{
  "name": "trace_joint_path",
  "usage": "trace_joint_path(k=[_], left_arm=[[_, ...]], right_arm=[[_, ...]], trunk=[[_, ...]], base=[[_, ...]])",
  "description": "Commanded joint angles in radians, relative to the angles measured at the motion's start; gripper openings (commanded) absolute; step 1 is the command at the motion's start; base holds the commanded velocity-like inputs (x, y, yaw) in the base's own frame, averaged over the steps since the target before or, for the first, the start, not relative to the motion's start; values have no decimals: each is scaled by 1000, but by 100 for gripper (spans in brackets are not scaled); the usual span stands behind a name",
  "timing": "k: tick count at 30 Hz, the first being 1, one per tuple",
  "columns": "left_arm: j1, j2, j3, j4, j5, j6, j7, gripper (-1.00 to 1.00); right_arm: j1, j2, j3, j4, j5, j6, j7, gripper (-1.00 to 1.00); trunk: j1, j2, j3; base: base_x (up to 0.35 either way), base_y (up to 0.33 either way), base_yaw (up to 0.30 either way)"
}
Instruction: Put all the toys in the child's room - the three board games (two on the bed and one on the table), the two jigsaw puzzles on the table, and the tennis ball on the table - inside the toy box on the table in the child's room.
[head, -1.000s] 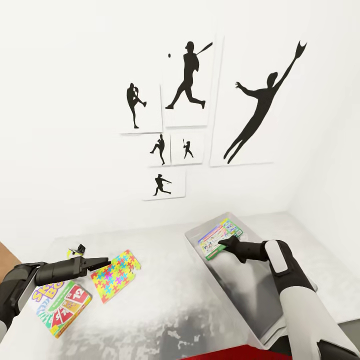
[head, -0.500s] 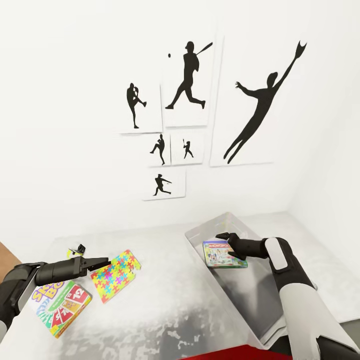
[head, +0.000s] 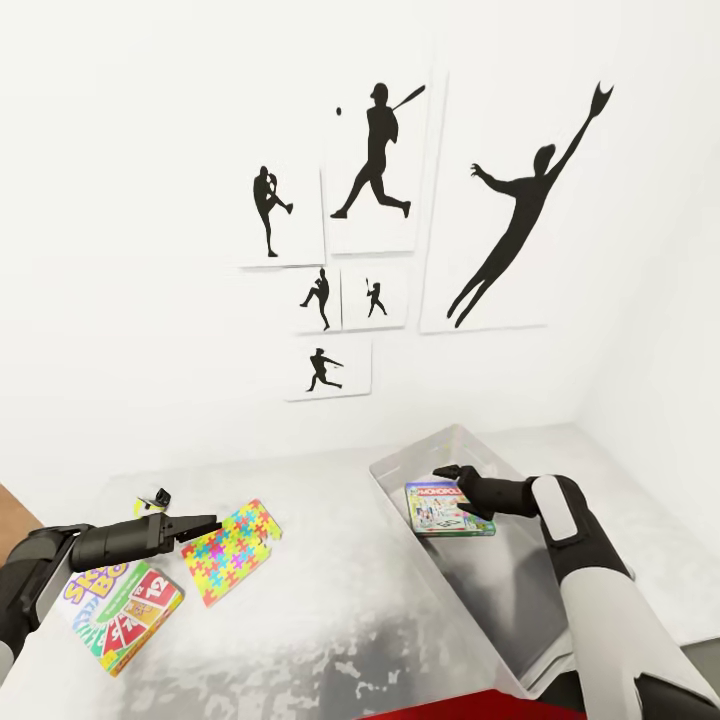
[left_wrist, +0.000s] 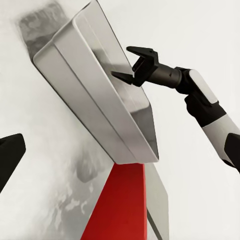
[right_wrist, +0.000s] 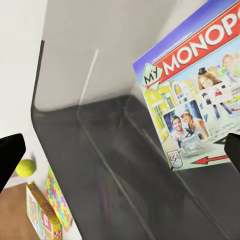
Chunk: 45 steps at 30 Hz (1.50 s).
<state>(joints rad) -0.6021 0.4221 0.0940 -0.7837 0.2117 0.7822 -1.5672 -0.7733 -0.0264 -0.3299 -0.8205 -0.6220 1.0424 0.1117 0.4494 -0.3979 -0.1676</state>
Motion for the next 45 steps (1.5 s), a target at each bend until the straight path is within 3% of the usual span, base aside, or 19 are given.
trace_joint_path(k=[1, 4, 8, 10, 14, 22, 25, 29, 32, 34, 37, 40, 43, 45], left_arm=[[-1, 0, 0, 0, 0, 11, -4, 100], [-1, 1, 0, 0, 0, 11, -4, 100], [-1, 1, 0, 0, 0, 11, -4, 100], [-1, 1, 0, 0, 0, 11, -4, 100], [-1, 1, 0, 0, 0, 11, -4, 100], [-1, 2, 0, 0, 0, 11, -4, 100], [-1, 3, 0, 0, 1, 11, -4, 100], [-1, 3, 1, 0, 0, 11, -4, 100], [-1, 3, 1, 0, 0, 11, -4, 100], [-1, 3, 1, 0, 0, 11, -4, 100], [-1, 4, 1, 0, 0, 11, -4, 100], [-1, 4, 1, 0, 0, 11, -4, 100], [-1, 4, 1, 0, 0, 11, -4, 100], [-1, 4, 1, 0, 0, 11, -4, 100]], right_arm=[[0, 0, -4, -1, 10, 5, 13, 100], [5, -1, -6, -5, 10, 5, 42, 100], [9, -2, -3, -30, 10, 5, 128, 100], [8, -3, -1, -88, 11, 5, 212, 100], [15, -3, 0, -177, 10, 5, 291, 100], [112, -1, -1, -317, 10, 5, 411, 100], [167, -1, -1, -382, 11, 5, 509, 100], [295, 1, -5, -523, 13, 5, 666, 100], [369, 3, -6, -596, 14, 5, 731, 100], [449, 4, -7, -657, 14, -12, 793, 100], [576, 5, -9, -714, 14, -102, 900, 100], [661, 5, -9, -730, 16, -210, 996, 100], [734, 9, -8, -736, 23, -328, 1084, 100], [751, 9, -8, -737, 24, -360, 1101, 100]], trunk=[[1, -2, -1], [1, -2, 2], [1, -2, 7], [1, -2, 10], [1, -2, 16], [1, -2, 29], [1, -2, 33], [1, -2, 40], [1, -2, 44], [1, -2, 47], [1, -2, 48], [1, -2, 49], [1, -2, 49], [1, -2, 50]], base=[[0, 0, -22], [0, 0, -43], [0, 0, -59], [0, 0, -66], [0, 0, -73], [0, 0, -96], [0, 0, -114], [0, 0, -117], [0, 0, -118], [0, 0, -111], [0, 0, -56], [0, 0, -23], [0, 0, -8], [0, 0, -4]])
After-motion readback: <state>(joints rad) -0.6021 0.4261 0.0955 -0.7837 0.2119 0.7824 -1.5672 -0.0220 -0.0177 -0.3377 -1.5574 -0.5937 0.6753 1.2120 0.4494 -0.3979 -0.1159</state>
